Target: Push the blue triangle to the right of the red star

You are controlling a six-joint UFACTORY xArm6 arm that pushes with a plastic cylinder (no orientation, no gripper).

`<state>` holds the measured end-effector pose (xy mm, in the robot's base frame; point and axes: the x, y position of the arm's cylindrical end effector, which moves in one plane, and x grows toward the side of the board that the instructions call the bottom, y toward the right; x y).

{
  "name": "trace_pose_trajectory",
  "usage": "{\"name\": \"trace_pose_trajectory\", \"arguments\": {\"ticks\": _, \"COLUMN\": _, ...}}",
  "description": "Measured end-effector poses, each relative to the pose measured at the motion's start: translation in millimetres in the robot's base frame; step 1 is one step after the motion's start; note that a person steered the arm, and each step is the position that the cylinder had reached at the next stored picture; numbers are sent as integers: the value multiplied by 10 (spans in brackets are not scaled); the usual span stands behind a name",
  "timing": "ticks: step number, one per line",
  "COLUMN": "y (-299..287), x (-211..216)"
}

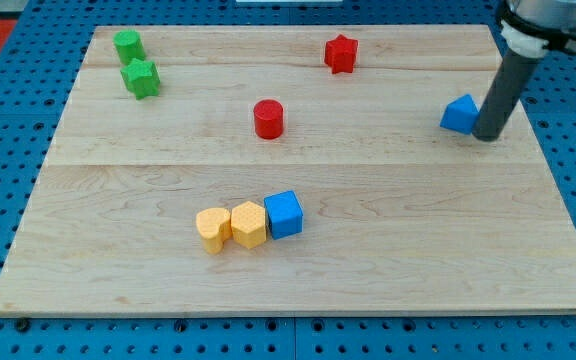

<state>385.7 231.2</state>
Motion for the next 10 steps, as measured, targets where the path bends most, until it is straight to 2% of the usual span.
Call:
{"name": "trace_pose_trajectory", "arguments": {"ticks": 1, "y": -151, "x": -493}}
{"name": "trace_pose_trajectory", "arguments": {"ticks": 2, "y": -243, "x": -559}}
{"name": "trace_pose_trajectory", "arguments": {"ticks": 3, "y": -311, "x": -344}}
{"name": "trace_pose_trajectory", "arguments": {"ticks": 5, "y": -915, "x": -854}}
{"name": "trace_pose_trajectory", "arguments": {"ticks": 6, "y": -915, "x": -867}}
{"name": "trace_pose_trajectory", "arguments": {"ticks": 7, "y": -510, "x": -618}}
{"name": "trace_pose_trajectory", "arguments": {"ticks": 8, "y": -349, "x": 501}}
{"name": "trace_pose_trajectory", "arguments": {"ticks": 9, "y": -458, "x": 1681}}
{"name": "trace_pose_trajectory", "arguments": {"ticks": 10, "y": -1273, "x": 2014}}
